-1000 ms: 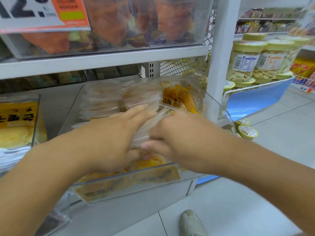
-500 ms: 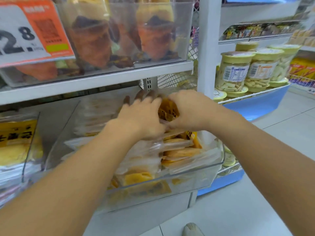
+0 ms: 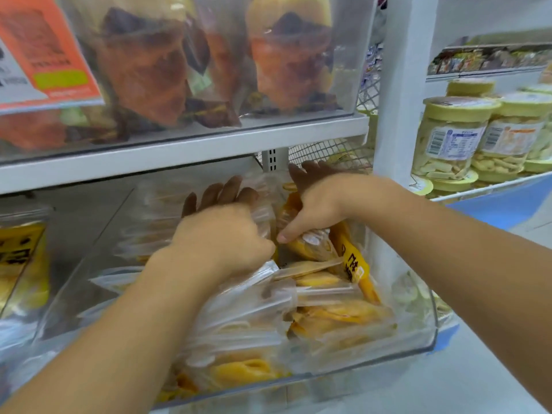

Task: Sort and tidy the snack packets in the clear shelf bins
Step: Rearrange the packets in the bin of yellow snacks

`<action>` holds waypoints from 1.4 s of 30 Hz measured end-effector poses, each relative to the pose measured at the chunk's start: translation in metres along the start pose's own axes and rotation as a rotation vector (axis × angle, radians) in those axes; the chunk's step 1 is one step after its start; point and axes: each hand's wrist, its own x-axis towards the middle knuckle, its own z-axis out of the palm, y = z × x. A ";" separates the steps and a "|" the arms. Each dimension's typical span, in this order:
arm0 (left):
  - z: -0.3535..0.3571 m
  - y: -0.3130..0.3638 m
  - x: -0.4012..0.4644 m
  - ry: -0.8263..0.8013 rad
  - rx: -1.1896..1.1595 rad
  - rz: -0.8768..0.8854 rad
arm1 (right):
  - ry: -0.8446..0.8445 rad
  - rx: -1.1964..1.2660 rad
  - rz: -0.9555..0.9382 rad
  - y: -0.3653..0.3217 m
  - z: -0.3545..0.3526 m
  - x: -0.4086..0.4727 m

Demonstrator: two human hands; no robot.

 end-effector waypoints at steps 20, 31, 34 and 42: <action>-0.001 -0.005 0.025 -0.007 0.043 0.136 | 0.115 -0.064 0.027 0.001 0.012 -0.007; -0.007 -0.002 0.015 -0.140 0.052 0.071 | -0.039 -0.091 0.030 -0.007 0.007 -0.014; -0.026 -0.009 0.007 -0.241 -0.056 0.036 | -0.125 -0.037 0.016 -0.012 -0.005 -0.014; -0.027 -0.048 -0.017 -0.282 -0.072 0.027 | 0.097 0.161 -0.080 -0.015 -0.018 -0.003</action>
